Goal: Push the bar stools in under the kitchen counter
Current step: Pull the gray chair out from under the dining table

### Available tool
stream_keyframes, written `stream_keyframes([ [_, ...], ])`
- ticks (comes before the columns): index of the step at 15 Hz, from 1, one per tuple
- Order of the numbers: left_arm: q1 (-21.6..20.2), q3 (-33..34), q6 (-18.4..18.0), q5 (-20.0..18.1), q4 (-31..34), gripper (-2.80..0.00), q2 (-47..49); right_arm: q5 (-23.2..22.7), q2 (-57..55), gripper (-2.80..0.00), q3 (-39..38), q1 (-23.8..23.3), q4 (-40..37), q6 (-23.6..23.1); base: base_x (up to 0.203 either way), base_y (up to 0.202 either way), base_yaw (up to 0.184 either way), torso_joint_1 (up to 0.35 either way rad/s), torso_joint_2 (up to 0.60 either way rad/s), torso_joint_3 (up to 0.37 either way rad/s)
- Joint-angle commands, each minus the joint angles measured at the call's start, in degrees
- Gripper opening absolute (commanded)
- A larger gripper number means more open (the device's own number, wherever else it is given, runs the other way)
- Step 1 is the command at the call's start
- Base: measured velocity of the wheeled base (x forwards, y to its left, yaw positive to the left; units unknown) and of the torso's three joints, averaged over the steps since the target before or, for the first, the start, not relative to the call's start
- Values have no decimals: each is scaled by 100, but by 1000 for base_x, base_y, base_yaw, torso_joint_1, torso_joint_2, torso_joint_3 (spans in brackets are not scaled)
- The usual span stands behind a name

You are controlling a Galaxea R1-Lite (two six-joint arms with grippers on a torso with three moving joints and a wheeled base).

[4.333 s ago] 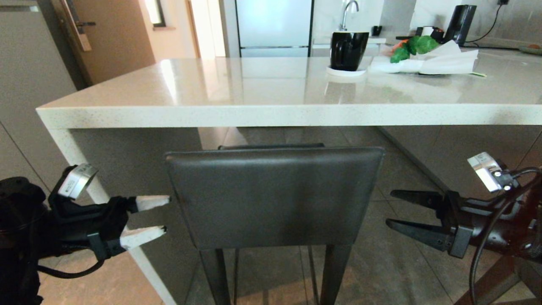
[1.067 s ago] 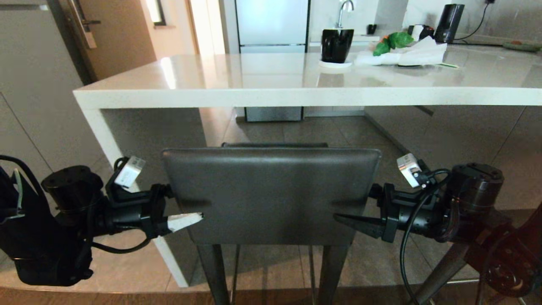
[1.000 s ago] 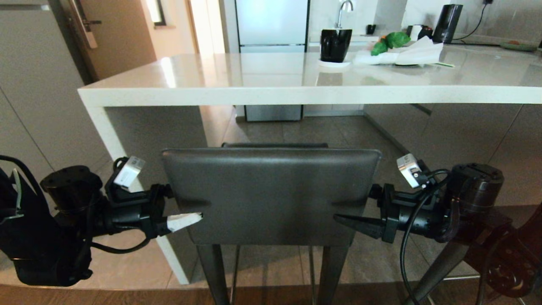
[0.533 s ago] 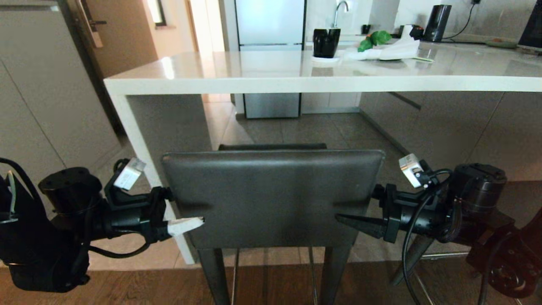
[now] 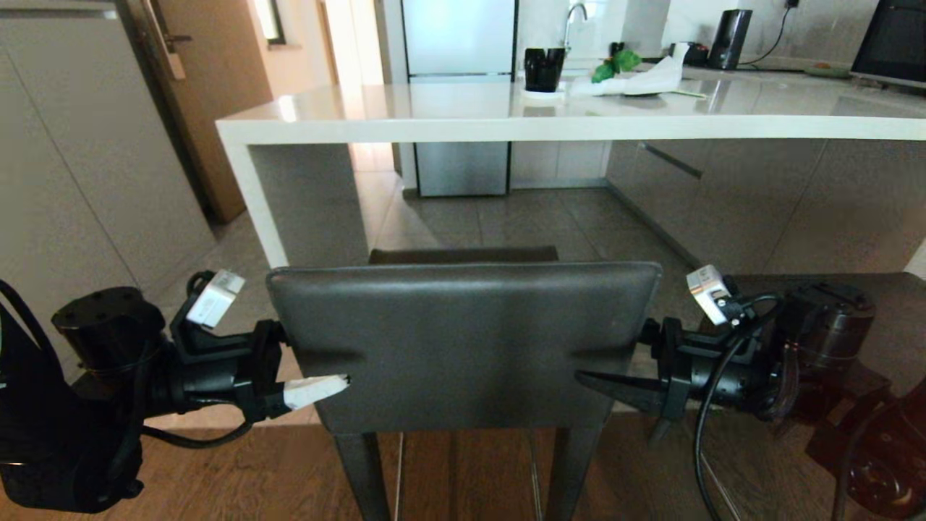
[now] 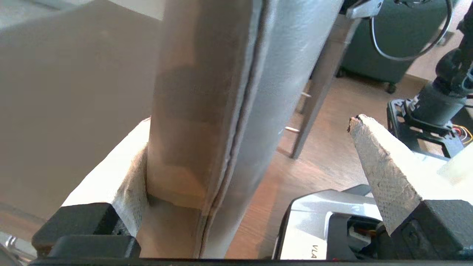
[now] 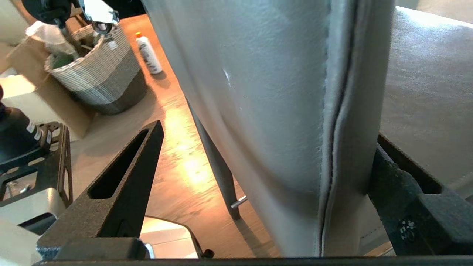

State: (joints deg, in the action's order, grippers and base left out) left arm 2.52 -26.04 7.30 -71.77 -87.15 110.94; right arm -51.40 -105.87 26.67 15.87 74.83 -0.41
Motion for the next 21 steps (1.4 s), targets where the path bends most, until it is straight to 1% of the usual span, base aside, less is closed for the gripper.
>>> stream_keyframes([
  [1, 56, 28, 8, 22, -51, 0, -99, -28, 114, 0, -57, -5, 50, -2, -198, 0, -1, 0, 2, 2],
  [3, 91, 29, 17, 93, -51, 0, -151, -28, 137, 0, -83, -5, 49, -2, -196, 0, 0, 5, 5, 4],
  [9, 100, 11, 17, 112, -51, 0, -169, -28, 208, 0, -118, -23, 49, -2, -196, 0, -1, 3, 2, 1],
  [12, 160, 20, -1, 635, -51, 0, -168, -28, 216, 0, -133, -23, 44, -2, -147, 0, -1, -3, 4, 5],
  [15, 141, -26, 7, 657, -51, 0, -167, -28, 234, 0, -136, -25, 50, -2, 0, 0, 0, 0, 0, 0],
  [17, 19, -47, 41, 681, -51, 0, -175, -28, 283, 0, -136, -141, 46, 3, 0, 0, 0, 0, 0, 0],
  [19, -316, -45, 45, 683, -51, 0, -165, -34, 314, 0, -136, -472, 41, 0, 0, 0, 0, 0, 0, 0],
  [21, -562, 38, 51, 667, -51, 0, -183, -74, 347, 0, -196, -785, 41, -9, 0, 0, 0, 0, 0, 0],
])
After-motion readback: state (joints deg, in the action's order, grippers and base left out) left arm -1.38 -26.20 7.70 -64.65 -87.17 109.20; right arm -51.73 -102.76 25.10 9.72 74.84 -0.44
